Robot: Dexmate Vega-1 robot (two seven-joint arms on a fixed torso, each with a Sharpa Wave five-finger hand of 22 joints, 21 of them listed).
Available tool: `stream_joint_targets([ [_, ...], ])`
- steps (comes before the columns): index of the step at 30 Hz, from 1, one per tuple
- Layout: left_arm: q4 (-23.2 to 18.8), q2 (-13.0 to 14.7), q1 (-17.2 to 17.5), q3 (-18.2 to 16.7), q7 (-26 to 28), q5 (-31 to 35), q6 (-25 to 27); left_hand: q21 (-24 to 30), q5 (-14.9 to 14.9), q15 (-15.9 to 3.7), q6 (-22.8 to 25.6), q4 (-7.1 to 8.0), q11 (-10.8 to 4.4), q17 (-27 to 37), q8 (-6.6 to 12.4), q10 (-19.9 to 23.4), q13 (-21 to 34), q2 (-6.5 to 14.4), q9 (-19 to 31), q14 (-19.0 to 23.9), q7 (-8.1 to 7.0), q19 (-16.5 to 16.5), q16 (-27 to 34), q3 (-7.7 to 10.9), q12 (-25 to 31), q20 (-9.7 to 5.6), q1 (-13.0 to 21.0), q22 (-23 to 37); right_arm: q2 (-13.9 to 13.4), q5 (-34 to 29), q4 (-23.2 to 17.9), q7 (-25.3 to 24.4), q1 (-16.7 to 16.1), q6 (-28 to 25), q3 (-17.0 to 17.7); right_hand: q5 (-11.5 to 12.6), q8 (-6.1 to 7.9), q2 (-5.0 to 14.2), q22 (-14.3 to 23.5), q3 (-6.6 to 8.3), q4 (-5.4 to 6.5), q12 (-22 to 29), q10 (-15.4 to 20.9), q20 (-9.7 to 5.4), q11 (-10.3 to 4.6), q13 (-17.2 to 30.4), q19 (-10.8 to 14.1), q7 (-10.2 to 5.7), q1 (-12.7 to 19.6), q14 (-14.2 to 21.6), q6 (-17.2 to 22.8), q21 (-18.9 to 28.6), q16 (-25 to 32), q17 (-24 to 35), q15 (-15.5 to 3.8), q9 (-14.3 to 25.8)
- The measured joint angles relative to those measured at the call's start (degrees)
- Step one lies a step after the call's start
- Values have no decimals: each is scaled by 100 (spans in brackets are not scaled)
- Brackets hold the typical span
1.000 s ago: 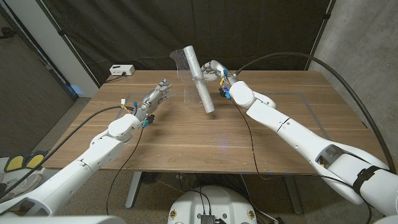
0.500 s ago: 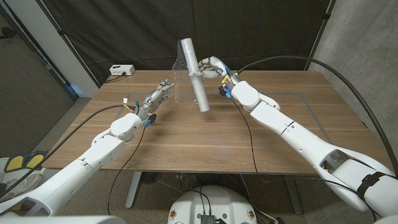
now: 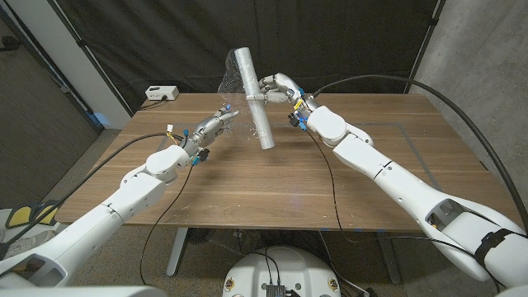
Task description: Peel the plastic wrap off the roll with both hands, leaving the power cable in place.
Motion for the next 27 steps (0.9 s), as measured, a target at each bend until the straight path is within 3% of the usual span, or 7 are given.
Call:
stream_joint_targets([
  [6, 385, -101, -223, 76, -712, -256, -297, 39, 6, -187, 77, -48, -213, -27, 92, 496, -27, 225, -17, 315, 52, 170, 0, 88, 65, -340, 631, -26, 2, 63, 38, 92, 0, 41, 2, 1, -1, 0, -37, 0, 0, 21, 0, 2, 0, 1, 2, 0, 0, 0, 0, 24, -4, 26, 0, -1],
  [12, 809, -264, -439, 135, -1592, -608, -588, 302, -199, -283, 898, -1, -447, -53, 364, 1288, -53, 411, -17, 1038, -56, 785, 12, 225, 131, -698, 1351, -15, 5, 123, 75, 179, 13, 62, 3, 0, -3, 0, -64, 0, 0, 20, 0, -10, 0, 2, -11, 0, 0, 0, 0, 24, -6, 38, 0, 26],
  [15, 925, -324, -496, 145, -1592, -608, -588, 630, -343, -300, 1549, 93, -682, -39, 554, 2087, -53, 516, -38, 1963, -134, 1440, 151, 225, 194, -1023, 1576, 14, 11, 142, 95, 203, 25, 63, 3, -1, -15, 0, -76, 0, 0, 20, 0, -10, 0, 3, -28, 0, 0, 0, 0, 25, -10, 50, 0, 30],
  [16, 983, -356, -524, 149, -1884, -747, -701, 760, -381, -314, 1755, 114, -773, -36, 605, 2384, -53, 570, -44, 2341, -150, 1660, 206, 242, 199, -1103, 1631, 36, 11, 149, 95, 208, 25, 63, 3, -2, -17, 0, -77, 0, 0, 20, 0, -10, 0, 3, -28, 0, 0, 0, 0, 34, -10, 51, 0, 31],
  [21, 1140, -473, -575, 150, -2110, -920, -837, 1277, -420, -461, 2812, 229, -1063, 4, 889, 3667, -44, 847, -84, 3841, -234, 2270, 424, 357, 334, -1282, 1819, 149, 37, 243, 160, 268, 35, 64, 17, 4, -18, 0, -103, 0, 0, 20, 0, -9, 0, 5, -28, 0, 0, 0, 0, 66, -11, 51, 0, 31],
  [24, 1186, -538, -574, 128, -2125, -984, -886, 1614, -420, -681, 3492, 312, -1123, 90, 1032, 4475, -8, 1137, -119, 4677, -215, 2439, 579, 440, 464, -1369, 1797, 272, 59, 364, 200, 348, 48, 54, 30, 19, -19, 0, -128, 0, 0, 20, 0, -9, 0, 7, -28, -2, 0, -12, -2, 66, -14, 58, -12, 31],
  [27, 1199, -590, -546, 86, -2089, -1050, -939, 1930, -396, -923, 4162, 412, -1065, 189, 1157, 5159, 102, 1348, -123, 5388, -158, 2588, 737, 497, 675, -1400, 1753, 404, 83, 543, 247, 475, 69, -42, 44, 19, -20, 0, -156, 0, 0, 17, 0, 11, 0, 8, -48, -22, 0, -11, -22, 67, -27, 63, -11, 30],
])
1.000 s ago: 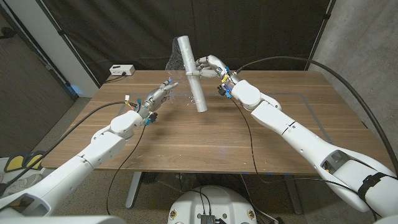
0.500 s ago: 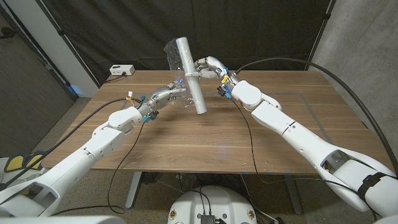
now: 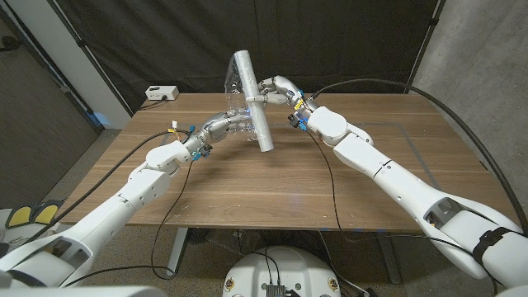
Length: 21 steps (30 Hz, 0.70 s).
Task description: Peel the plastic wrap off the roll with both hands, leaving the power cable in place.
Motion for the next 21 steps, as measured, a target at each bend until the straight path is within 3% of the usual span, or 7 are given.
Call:
stream_joint_targets([
  [3, -6, -40, 45, -32, 79, -27, -27, 309, 1, -280, 759, 72, 108, 121, 135, 554, 164, 175, 0, 567, 130, 71, 154, 50, 263, -71, 8, 118, 30, 257, 77, 194, 35, -168, 18, 0, -14, 2, -28, 0, 0, -16, -2, 0, -2, 0, 0, -23, -2, -10, -23, 0, -18, -5, -10, 0],
  [5, -25, -47, 64, -45, 118, -29, -30, 457, 1, -367, 1075, 110, 134, 200, 210, 821, 264, 295, 3, 825, 174, 93, 242, 89, 410, -48, -18, 153, 46, 430, 119, 324, 52, -261, 25, 0, -15, 8, -51, 0, 0, -18, -11, 0, -11, 1, 0, -31, -8, -10, -31, 0, -22, -24, -10, 0],
  [14, -250, 19, 145, -76, 498, 104, 50, 704, 0, -346, 1480, 213, 240, 332, 310, 1124, 419, 472, 59, 1103, 247, 141, 352, 192, 583, -60, -7, 194, 224, 1369, 546, 1151, 294, -794, 37, 0, -48, 57, -174, 0, 0, -100, -11, 1, -11, 6, 1, -62, -57, -30, -62, 45, -157, -140, -30, 23],
  [18, -429, 108, 184, -76, 738, 270, 154, 890, -46, -331, 1680, 292, 258, 405, 382, 1354, 498, 535, 114, 1313, 235, 184, 442, 276, 709, -62, 10, 220, 326, 1786, 968, 1594, 418, -1027, 17, 41, -50, 86, -253, 0, 0, -158, -11, 1, -11, 34, 1, -92, -86, -16, -93, 45, -228, -226, -44, 24],
  [21, -562, 167, 209, -68, 924, 405, 243, 1067, -89, -306, 1944, 318, 299, 490, 474, 1607, 574, 546, 190, 1581, 318, 254, 579, 366, 834, -70, 22, 247, 405, 2012, 1193, 1849, 493, -1177, 17, 62, -65, 113, -303, 0, 0, -197, -10, 1, -11, 27, 1, -92, -114, 36, -93, 90, -250, -284, -96, 24],
])
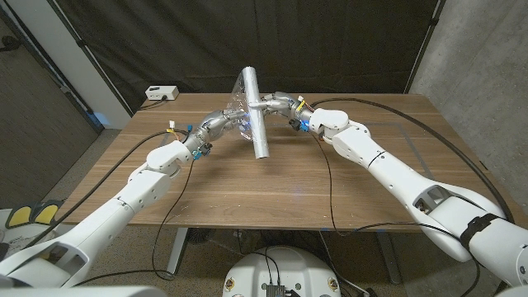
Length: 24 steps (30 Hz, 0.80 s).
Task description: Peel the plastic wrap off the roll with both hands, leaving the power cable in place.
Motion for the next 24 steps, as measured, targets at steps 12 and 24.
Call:
stream_joint_targets([
  [12, -656, 260, 131, 38, 783, 520, 510, 767, -50, 170, 561, 55, 323, 532, 342, 751, 432, -37, 435, 561, 318, 311, 878, 32, 494, -40, -35, 184, 293, 728, 796, 725, 181, -491, 7, 25, -44, 71, -211, 0, 0, -88, 93, -22, -50, -88, 23, 0, -108, 91, 0, 43, -127, -99, -81, 4],
  [24, -1351, 513, 196, 77, 1371, 873, 1191, 1095, -81, 192, 846, 3, 342, 793, 500, 890, 623, -125, 664, 601, 421, 368, 1305, 162, 658, -41, -13, 213, 518, 1143, 1344, 1095, 187, -816, 71, 67, -133, 291, -348, -215, 215, -417, 144, -10, -81, -154, 96, -70, -341, 11, -79, 139, -481, -395, -226, -57],
])
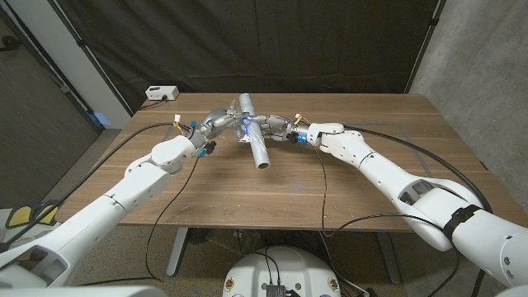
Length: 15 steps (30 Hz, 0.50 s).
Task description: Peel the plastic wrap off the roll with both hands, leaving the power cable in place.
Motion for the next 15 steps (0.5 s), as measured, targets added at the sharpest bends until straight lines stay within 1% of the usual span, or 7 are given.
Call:
stream_joint_targets([
  [2, -81, 37, 0, 14, 64, 50, 123, 22, 0, 0, 0, -6, 4, 27, 3, 5, 17, -35, 37, 0, 0, 0, 21, 6, 0, 0, 39, 0, 18, 30, 50, 45, 0, -9, 4, 14, -157, 68, -42, -196, 195, -201, -45, -1, -105, -73, -4, -95, -129, -101, -95, 0, -218, -230, -135, -32],
  [4, -162, 73, -7, 27, 120, 97, 254, 43, 0, 0, 0, -22, -4, 55, 8, 14, 28, -19, 37, 0, 0, 0, 84, 22, 7, 0, 55, 0, 83, 88, 196, 161, 4, -10, 19, 15, -416, 295, -115, -415, 416, -470, -230, -3, -125, -204, -107, -252, -948, -116, -257, -46, -495, -511, -328, -92],
  [5, -206, 92, -16, 35, 137, 119, 310, 69, -1, 0, 1, -22, -4, 68, -1, 14, 39, -19, 36, 0, 0, -1, 86, 22, 33, 0, 54, 8, 123, 131, 295, 287, 21, -3, 22, -23, -603, 416, -188, -380, 723, -656, -528, 10, -8, -292, -197, -287, -1508, -288, -496, -158, -681, -665, -307, -128],
  [6, -240, 111, -21, 43, 156, 146, 363, 86, -1, 0, 0, -32, -4, 79, 4, 14, 43, -12, 43, 0, 0, -3, 110, 32, 45, 0, 61, 26, 168, 158, 398, 380, 50, 16, 29, -52, -797, 453, -268, -211, 1163, -809, -892, 121, 142, -351, -307, -276, -1972, -596, -780, -315, -869, -808, -131, -156],
  [7, -252, 121, -22, 46, 166, 157, 394, 81, -1, 0, 1, -38, -4, 90, 21, 14, 43, -12, 71, 0, 0, -3, 135, 38, 45, -1, 61, 19, 194, 181, 463, 456, 68, 40, 39, -93, -996, 414, -337, -225, 1372, -987, -1283, 286, 282, -487, -424, -258, -2345, -937, -1075, -509, -1049, -931, 57, -210],
  [11, -386, 169, -43, 83, 188, 194, 558, 129, -1, 1, 1, -38, -5, 125, 45, 14, 43, -12, 114, 0, 0, -2, 190, 38, 46, -1, 61, 30, 419, 279, 978, 937, 241, 153, 75, -157, -1447, 148, -409, -486, 1580, -1180, -2555, 914, 553, -784, -812, -211, -3275, -1999, -1969, -1236, -1603, -1234, 571, -253],
  [15, -485, 211, -75, 97, 211, 228, 676, 188, -1, 1, 2, -56, -15, 161, 44, 24, 61, -13, 144, 1, -1, 0, 235, 55, 45, -1, 60, 41, 755, 295, 1730, 1614, 555, 294, 113, -157, -1503, -22, -410, -642, 1603, -1168, -2911, 1080, 635, -887, -915, -182, -3602, -2337, -2228, -1517, -1758, -1332, 770, -254],
])
